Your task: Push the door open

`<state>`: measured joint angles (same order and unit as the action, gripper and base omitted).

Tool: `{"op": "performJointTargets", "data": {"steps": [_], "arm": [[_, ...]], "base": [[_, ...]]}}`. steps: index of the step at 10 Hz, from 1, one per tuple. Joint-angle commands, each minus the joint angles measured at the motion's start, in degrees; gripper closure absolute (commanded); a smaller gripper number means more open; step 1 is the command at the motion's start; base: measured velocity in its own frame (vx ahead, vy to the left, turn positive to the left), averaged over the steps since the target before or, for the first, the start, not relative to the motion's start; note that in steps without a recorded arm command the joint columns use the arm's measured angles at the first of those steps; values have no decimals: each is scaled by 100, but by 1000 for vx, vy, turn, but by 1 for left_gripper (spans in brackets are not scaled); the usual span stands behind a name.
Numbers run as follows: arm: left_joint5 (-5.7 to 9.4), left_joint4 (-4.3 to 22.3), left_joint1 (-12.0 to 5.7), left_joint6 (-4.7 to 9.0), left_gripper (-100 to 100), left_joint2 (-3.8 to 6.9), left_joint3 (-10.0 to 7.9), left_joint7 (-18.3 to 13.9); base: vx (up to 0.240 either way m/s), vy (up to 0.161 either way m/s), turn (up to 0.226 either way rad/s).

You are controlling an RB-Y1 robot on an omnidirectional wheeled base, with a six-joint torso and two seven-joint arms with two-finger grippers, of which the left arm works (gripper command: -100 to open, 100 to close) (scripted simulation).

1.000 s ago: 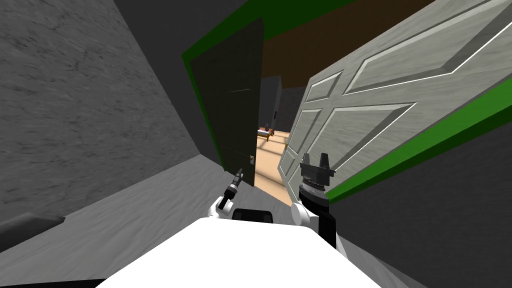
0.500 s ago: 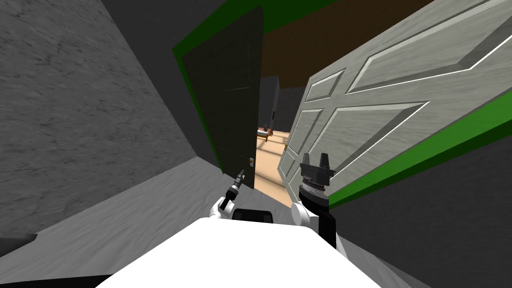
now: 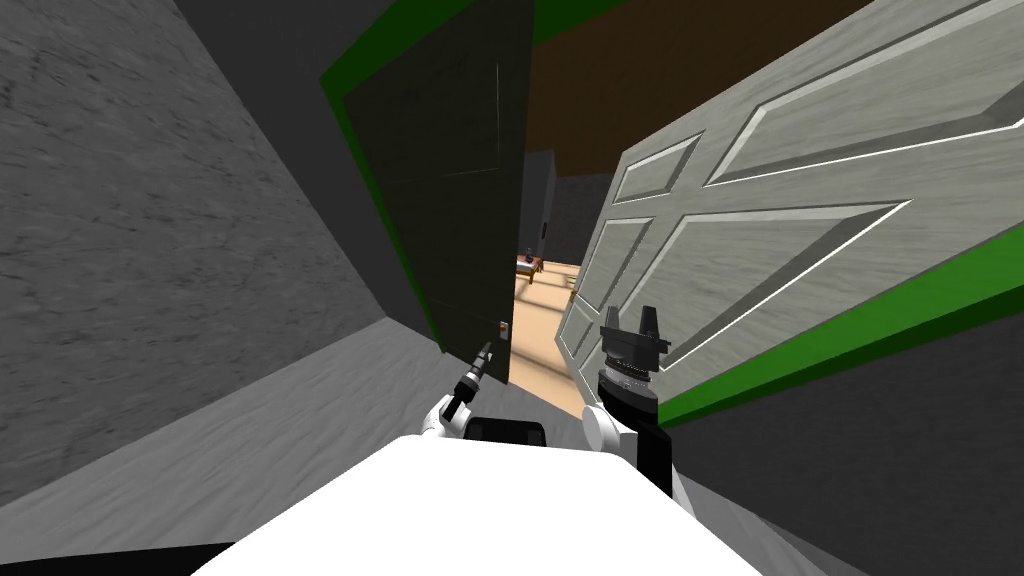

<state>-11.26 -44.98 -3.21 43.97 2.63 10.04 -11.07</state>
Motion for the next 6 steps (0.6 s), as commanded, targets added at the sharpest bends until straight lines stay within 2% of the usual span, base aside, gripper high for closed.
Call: {"op": "performJointTargets", "data": {"steps": [1, 3, 6], "arm": [[0, 0, 0, 0, -100, 0, 0, 0], [21, 61, -21, 25, -100, 58, -30, 32], [49, 126, -42, 50, -100, 47, -69, 79]], "base": [[53, 32, -15], [166, -26, -32], [193, -79, -30]]}}
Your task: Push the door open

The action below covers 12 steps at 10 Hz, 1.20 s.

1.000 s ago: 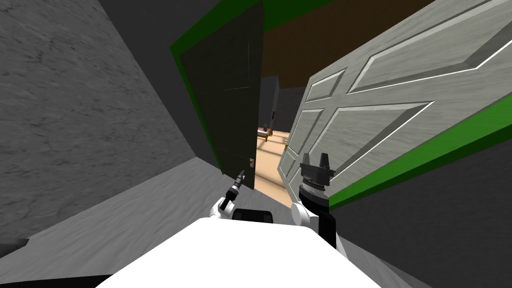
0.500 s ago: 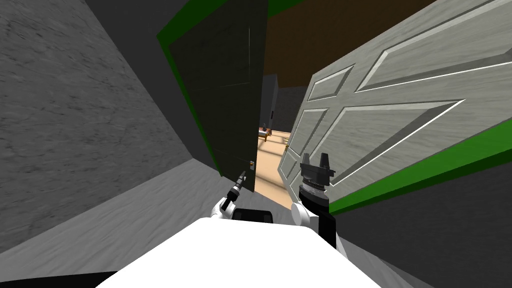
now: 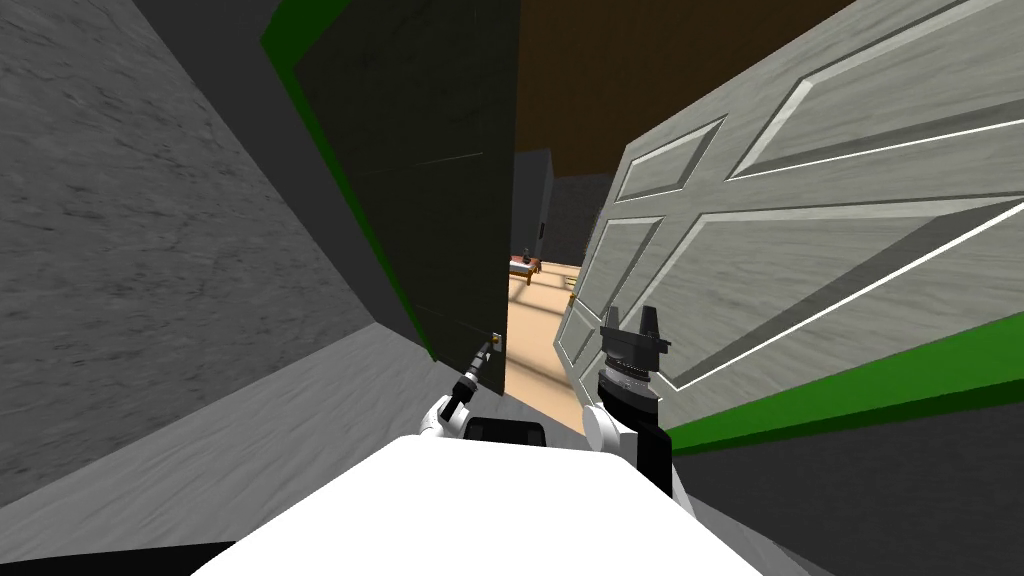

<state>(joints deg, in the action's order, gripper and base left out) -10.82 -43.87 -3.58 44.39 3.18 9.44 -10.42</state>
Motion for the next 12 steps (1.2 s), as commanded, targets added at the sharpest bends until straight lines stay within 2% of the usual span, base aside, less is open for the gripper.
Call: {"op": "performJointTargets", "data": {"steps": [1, 3, 4, 5, 10, 12], "arm": [[16, 36, -11, 15, -100, -30, -21, 29], [34, 78, -25, 32, -100, -103, -47, 60], [28, 60, -20, 22, -100, -77, -38, 46], [28, 60, -20, 22, 100, -77, -38, 46], [28, 60, -20, 22, 100, -77, -38, 46], [84, 89, -40, 5, 100, 1, -148, 130]], "base": [[207, -56, -21], [183, -46, -32], [91, -18, 1], [-20, 2, 8], [-14, 4, -3], [128, -68, 40]]}}
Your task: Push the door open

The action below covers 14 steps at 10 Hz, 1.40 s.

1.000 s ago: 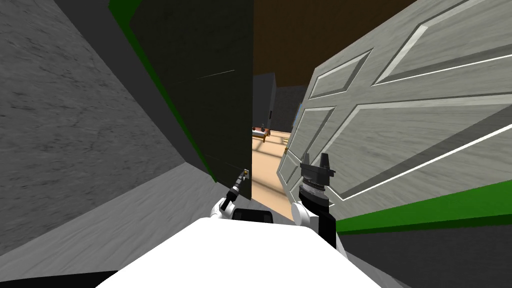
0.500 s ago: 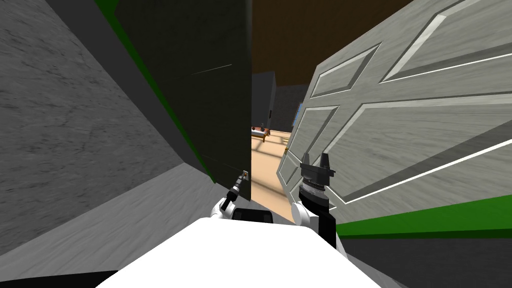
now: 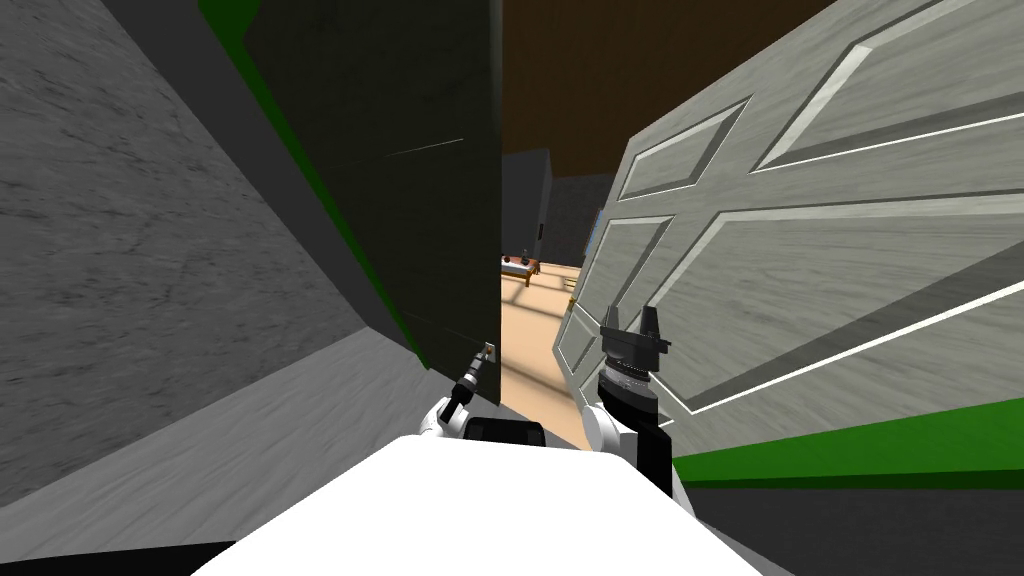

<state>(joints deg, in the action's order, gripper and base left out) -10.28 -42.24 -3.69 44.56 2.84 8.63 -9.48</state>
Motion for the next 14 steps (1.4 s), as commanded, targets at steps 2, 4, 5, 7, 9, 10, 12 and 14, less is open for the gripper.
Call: {"op": "performJointTargets", "data": {"steps": [2, 4, 5, 7, 9, 10, 12, 14], "arm": [[76, -56, -45, -14, 100, 78, -156, 102], [102, -45, -53, -15, 100, 99, -206, 139], [102, -45, -53, -15, 100, 99, -206, 139], [124, 46, -103, 36, -100, 88, -214, 132], [136, 27, -97, 16, -100, 72, -211, 113], [144, 13, -93, 2, -100, 52, -209, 100], [162, -16, -83, -28, -100, -20, -205, 70], [163, -38, -80, -48, -100, -37, -202, 65]], "base": [[180, -81, 48], [150, -56, 41], [61, 8, 31], [-50, 3, 29], [-178, -35, 38], [-230, -29, 39], [-204, -29, 42], [-153, -19, 24]]}}
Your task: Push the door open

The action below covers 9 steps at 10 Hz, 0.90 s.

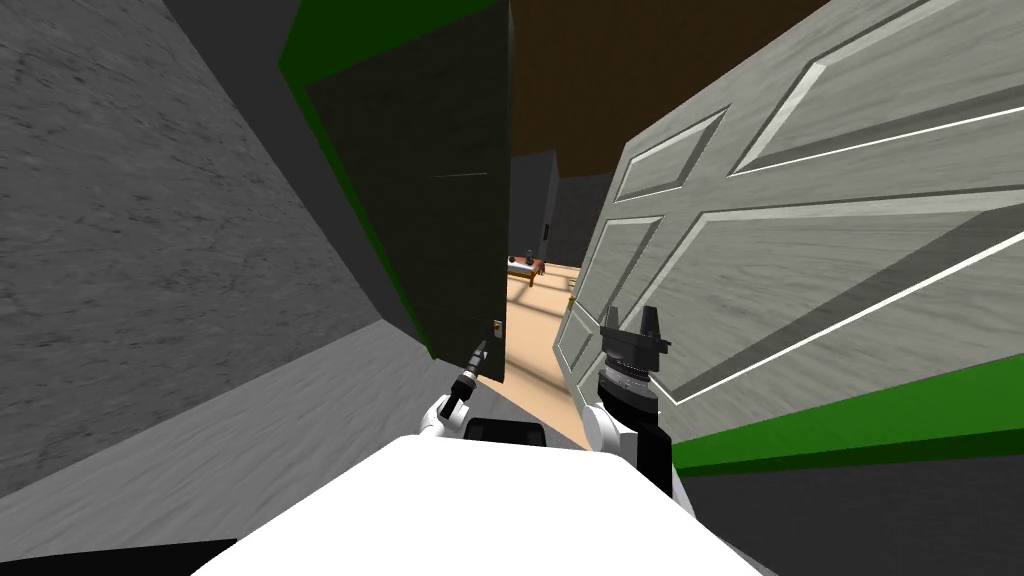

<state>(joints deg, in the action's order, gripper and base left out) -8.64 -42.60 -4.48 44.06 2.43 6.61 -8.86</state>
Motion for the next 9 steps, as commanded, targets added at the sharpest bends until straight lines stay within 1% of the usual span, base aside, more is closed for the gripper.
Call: {"op": "performJointTargets", "data": {"steps": [1, 5, 7, 9], "arm": [[6, 14, 2, 23, -100, 44, -17, 16], [21, 44, 6, 74, -100, 74, -54, 51], [30, 63, 8, 106, -100, 55, -76, 72], [39, 82, 11, 137, -100, 6, -99, 94]], "base": [[75, -11, -26], [179, -45, -19], [203, -44, -21], [199, -34, -24]]}}
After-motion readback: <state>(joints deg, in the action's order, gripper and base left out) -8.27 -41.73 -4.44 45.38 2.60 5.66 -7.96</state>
